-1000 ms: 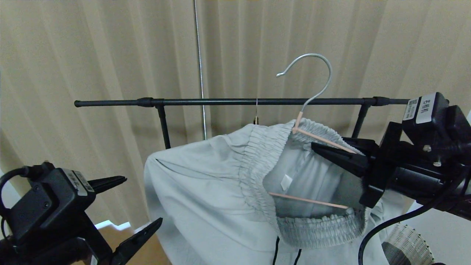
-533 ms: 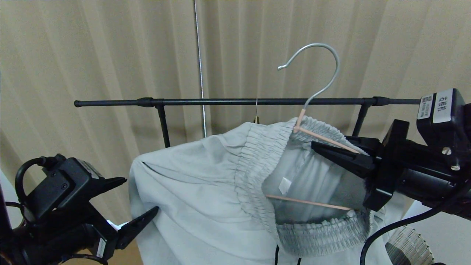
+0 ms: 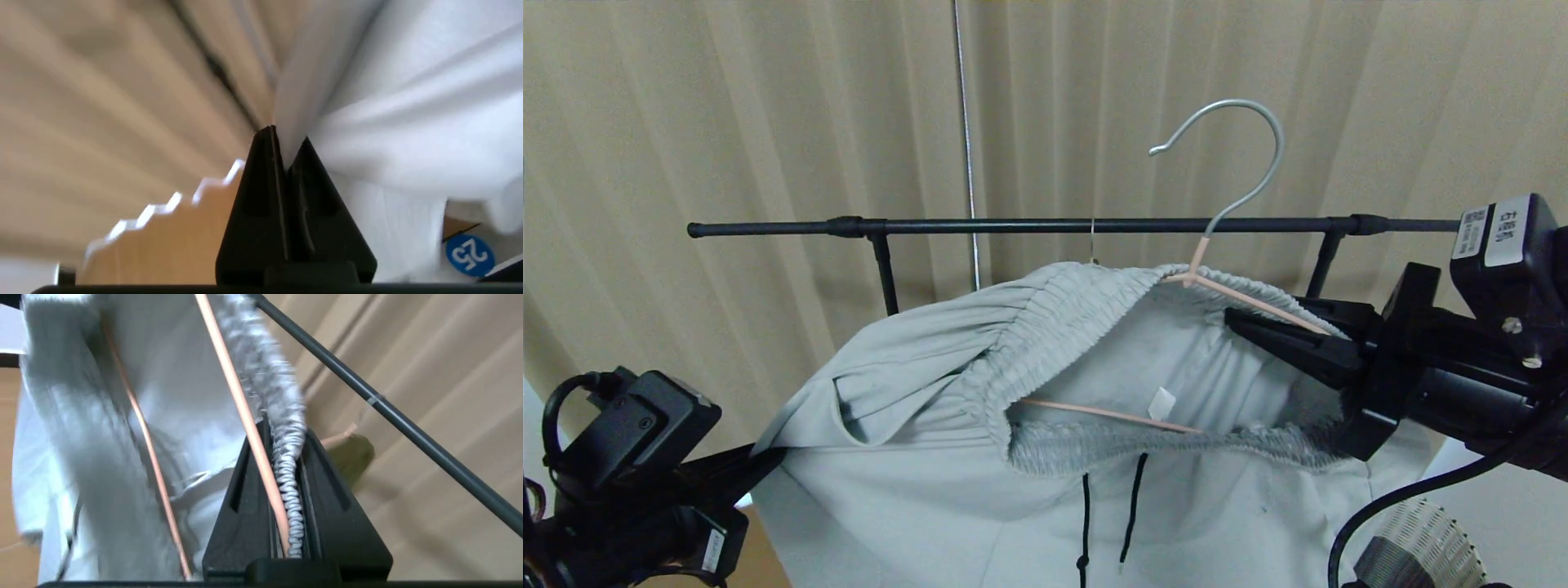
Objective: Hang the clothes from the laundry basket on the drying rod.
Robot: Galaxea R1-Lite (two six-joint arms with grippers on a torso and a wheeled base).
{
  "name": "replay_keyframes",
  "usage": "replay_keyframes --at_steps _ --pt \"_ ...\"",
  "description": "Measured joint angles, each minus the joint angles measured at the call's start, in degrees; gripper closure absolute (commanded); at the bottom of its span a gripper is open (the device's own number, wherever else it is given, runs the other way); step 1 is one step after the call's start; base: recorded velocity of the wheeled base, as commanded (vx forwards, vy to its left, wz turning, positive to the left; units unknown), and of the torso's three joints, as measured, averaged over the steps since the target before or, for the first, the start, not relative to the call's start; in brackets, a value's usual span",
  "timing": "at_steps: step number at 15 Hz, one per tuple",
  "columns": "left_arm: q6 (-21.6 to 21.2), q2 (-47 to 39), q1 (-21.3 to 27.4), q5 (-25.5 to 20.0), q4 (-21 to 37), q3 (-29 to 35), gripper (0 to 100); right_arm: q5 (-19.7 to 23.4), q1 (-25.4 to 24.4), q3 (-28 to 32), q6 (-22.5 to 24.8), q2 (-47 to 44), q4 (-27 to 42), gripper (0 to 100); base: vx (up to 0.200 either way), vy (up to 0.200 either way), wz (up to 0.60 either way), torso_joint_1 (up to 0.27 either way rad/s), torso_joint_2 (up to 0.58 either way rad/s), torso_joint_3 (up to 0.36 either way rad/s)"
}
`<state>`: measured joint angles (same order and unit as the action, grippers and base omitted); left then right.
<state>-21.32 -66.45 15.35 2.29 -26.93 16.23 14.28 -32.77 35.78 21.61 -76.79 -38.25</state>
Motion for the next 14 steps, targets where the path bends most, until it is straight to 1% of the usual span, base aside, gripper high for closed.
replay_keyframes --at_steps 2,7,8,12,14 --pt "0.0 1.0 -1.4 0.0 0.0 -1.3 100 0.0 0.4 0.0 0.0 0.1 0.0 100 0.0 0.0 0.0 0.0 0.0 0.0" --pt "0.1 1.8 -1.5 -0.1 0.1 -1.3 100 -0.1 0.5 0.0 0.0 0.1 0.0 100 0.0 0.0 0.0 0.0 0.0 0.0" --pt "0.3 1.9 -1.5 -0.1 0.2 -1.3 0 -0.1 0.5 0.0 0.0 0.1 0.0 100 0.0 0.0 0.0 0.0 0.0 0.0" --pt "0.9 2.5 -1.2 -0.4 0.1 -0.8 0 -0.9 0.9 0.4 0.1 0.2 2.6 100 0.0 0.0 0.0 0.0 0.0 0.0" --pt "2.9 4.1 -0.8 -3.1 0.2 0.0 0 -2.5 2.9 0.5 0.1 0.8 4.9 100 0.0 0.0 0.0 0.0 0.0 0.0"
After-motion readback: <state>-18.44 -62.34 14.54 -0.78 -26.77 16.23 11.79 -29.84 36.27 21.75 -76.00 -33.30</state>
